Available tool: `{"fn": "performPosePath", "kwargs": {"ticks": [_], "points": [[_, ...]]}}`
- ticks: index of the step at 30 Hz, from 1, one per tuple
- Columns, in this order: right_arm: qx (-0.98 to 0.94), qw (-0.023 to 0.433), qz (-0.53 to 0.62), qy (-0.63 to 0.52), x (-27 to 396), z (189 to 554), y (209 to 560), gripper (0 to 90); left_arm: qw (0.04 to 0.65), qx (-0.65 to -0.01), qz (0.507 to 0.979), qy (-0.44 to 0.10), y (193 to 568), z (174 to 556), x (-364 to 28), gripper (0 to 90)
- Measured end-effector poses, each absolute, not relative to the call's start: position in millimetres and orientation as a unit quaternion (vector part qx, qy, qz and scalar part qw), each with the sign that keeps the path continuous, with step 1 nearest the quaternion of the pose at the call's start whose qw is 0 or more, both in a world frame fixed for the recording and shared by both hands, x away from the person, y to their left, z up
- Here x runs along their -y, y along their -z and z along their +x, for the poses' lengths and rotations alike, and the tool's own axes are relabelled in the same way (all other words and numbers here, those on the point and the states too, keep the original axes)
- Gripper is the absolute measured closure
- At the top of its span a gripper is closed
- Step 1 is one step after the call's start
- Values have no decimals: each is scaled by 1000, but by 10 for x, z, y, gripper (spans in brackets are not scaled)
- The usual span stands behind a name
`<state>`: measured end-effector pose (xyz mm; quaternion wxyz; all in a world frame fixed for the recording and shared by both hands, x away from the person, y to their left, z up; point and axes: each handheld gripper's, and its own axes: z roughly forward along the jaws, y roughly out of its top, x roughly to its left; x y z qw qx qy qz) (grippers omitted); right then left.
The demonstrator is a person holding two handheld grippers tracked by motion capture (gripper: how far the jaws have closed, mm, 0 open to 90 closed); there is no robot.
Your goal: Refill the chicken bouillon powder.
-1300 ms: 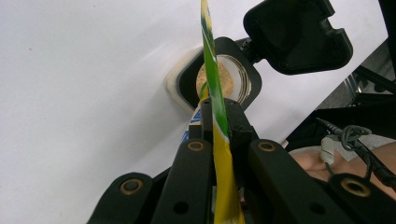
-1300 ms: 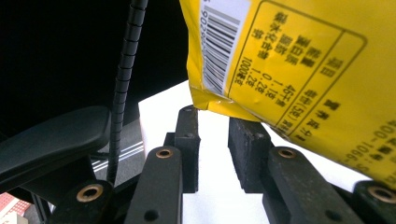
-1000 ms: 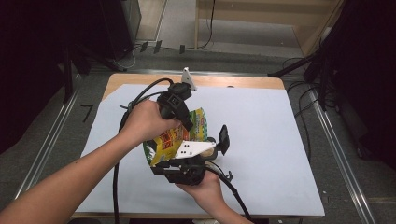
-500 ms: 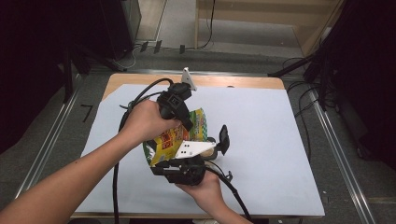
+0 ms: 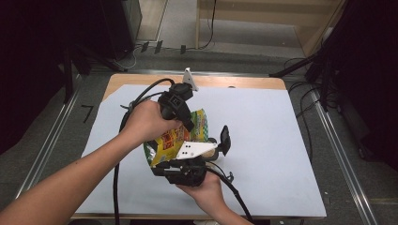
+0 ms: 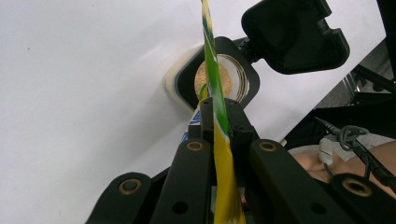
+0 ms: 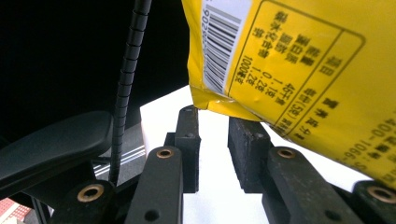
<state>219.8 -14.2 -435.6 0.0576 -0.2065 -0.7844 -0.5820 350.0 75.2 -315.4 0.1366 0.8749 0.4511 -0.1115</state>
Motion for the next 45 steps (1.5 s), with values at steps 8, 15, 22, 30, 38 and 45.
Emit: {"fn": "performPosePath", "kwargs": {"ticks": [8, 15, 22, 30, 38, 45], "points": [[786, 56, -206, 581, 145, 2201, 4359, 756, 138, -450, 875, 112, 3158, 3501, -752, 896], [786, 55, -205, 580, 142, 2205, 4364, 756, 139, -450, 875, 113, 3166, 3506, -758, 895], [787, 52, -206, 579, 141, 2205, 4375, 755, 141, -452, 874, 113, 3174, 3504, -755, 893], [788, 46, -205, 579, 137, 2197, 4398, 739, 138, -451, 875, 113, 3167, 3501, -762, 891], [786, 45, -206, 580, 129, 2194, 4435, 706, 139, -450, 875, 113, 3157, 3486, -761, 891], [786, 41, -207, 580, 127, 2195, 4449, 700, 139, -450, 875, 114, 3155, 3484, -758, 891]]}}
